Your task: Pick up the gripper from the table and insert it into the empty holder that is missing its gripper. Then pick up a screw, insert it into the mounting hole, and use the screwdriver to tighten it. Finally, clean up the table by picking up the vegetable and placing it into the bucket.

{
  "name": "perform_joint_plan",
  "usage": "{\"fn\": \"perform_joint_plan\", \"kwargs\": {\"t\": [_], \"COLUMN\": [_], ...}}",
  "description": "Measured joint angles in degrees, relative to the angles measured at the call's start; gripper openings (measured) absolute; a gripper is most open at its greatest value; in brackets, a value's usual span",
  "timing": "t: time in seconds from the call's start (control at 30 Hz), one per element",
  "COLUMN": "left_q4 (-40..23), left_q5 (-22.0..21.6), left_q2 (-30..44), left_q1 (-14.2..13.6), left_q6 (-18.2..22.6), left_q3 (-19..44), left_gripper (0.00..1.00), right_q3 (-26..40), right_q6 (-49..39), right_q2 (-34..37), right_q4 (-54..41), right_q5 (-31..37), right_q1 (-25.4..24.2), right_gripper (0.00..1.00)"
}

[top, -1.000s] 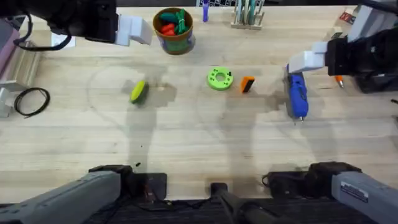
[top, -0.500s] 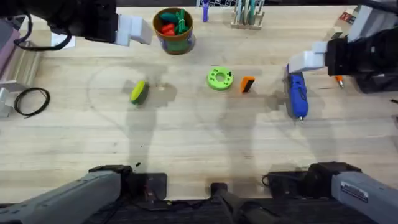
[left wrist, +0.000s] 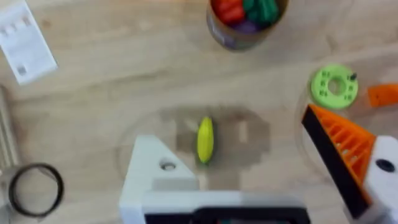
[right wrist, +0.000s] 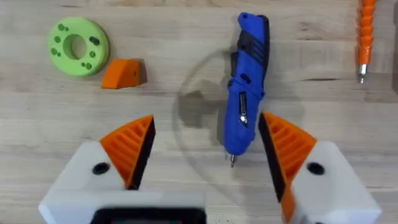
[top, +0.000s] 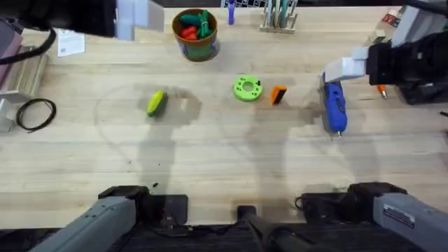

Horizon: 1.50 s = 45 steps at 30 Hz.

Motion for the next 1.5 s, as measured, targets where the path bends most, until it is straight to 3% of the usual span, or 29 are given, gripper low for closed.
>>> {"fn": "perform_joint_plan", "kwargs": {"t": [0.13, 0.3, 0.33, 0.67, 0.93, 1.03, 1.13, 1.5], "left_q4": [8.23, 20.55, 29.21, 58.78, 79.21, 81.56, 79.99, 73.81], "left_q5": [0.08, 0.5, 0.92, 2.32, 2.82, 2.83, 2.86, 3.44], "left_q2": [-3.89, -9.87, -14.31, -28.92, -44.09, -50.03, -55.13, -65.34], "left_q1": [0.0, 0.0, 0.0, 0.0, 0.0, 0.0, 0.0, 0.46], "left_q6": [0.0, 0.0, -0.02, -0.02, 0.01, 0.0, 0.0, 0.0], "left_q3": [-5.15, -16.96, -25.57, -53.79, -72.64, -77.8, -81.19, -81.62], "left_gripper": [0.985, 0.985, 0.985, 0.985, 0.985, 0.985, 0.985, 0.985], "right_q3": [0.0, 0.0, 0.0, 0.0, 0.0, 0.0, 0.0, 0.0], "right_q6": [0.0, 0.0, 0.02, 0.0, 0.0, 0.0, 0.0, 0.0], "right_q2": [0.0, 0.0, 0.0, 0.0, 0.01, 0.01, 0.01, 0.0], "right_q4": [0.0, 0.0, -0.02, -0.02, -0.04, -0.04, -0.02, -0.04], "right_q5": [0.0, 0.0, 0.0, 0.0, 0.0, 0.0, 0.0, 0.0], "right_q1": [0.0, 0.0, 0.0, 0.0, 0.0, 0.0, 0.0, 0.0], "right_gripper": [0.991, 0.991, 0.991, 0.991, 0.991, 0.992, 0.99, 0.991]}}
